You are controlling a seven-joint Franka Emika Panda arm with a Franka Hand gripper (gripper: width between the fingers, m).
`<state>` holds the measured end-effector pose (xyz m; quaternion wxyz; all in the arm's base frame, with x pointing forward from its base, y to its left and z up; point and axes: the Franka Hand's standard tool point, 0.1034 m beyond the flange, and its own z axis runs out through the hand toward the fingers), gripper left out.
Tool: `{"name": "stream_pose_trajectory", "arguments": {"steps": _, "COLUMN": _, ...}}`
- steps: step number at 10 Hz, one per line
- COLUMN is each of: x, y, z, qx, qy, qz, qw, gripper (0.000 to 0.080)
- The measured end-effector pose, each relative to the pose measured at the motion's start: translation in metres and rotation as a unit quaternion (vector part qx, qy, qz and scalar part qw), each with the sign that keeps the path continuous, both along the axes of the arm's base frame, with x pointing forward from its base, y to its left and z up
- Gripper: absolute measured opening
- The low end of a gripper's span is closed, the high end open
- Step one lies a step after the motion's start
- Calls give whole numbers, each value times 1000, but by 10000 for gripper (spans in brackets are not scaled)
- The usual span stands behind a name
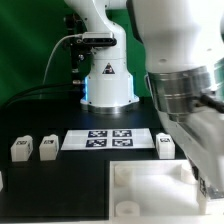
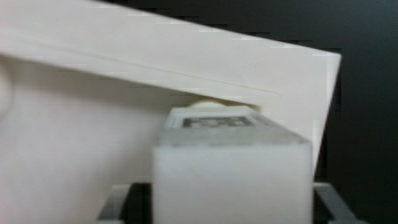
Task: Assemble one leg
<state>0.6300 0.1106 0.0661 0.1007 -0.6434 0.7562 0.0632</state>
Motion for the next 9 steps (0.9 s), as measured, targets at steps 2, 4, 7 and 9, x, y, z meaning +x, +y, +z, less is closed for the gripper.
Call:
{"name": "stream_pose_trajectory", "arguments": {"steps": 2, "x": 3, "y": 2, "z": 2, "qx": 2, "qy": 17, "qz": -85, "qw": 996, "gripper": 292}}
{"name": "stream_pose_trajectory", "arguments": {"steps": 4, "x": 3, "y": -1, "z": 3, "qx": 1, "qy": 26, "qz": -131, "qw": 991, "gripper": 295}}
{"name": "stream_pose_trajectory", "arguments": {"steps": 7, "x": 2, "y": 0, "z": 2, "qx": -1, "qy": 27, "qz": -128, "qw": 991, "gripper": 465}}
{"name": "stream_pose_trajectory", "arguments": {"steps": 9, "x": -4, "y": 2, "z": 1, "qx": -2, "qy": 26, "qz": -122, "qw": 992, "gripper": 608}}
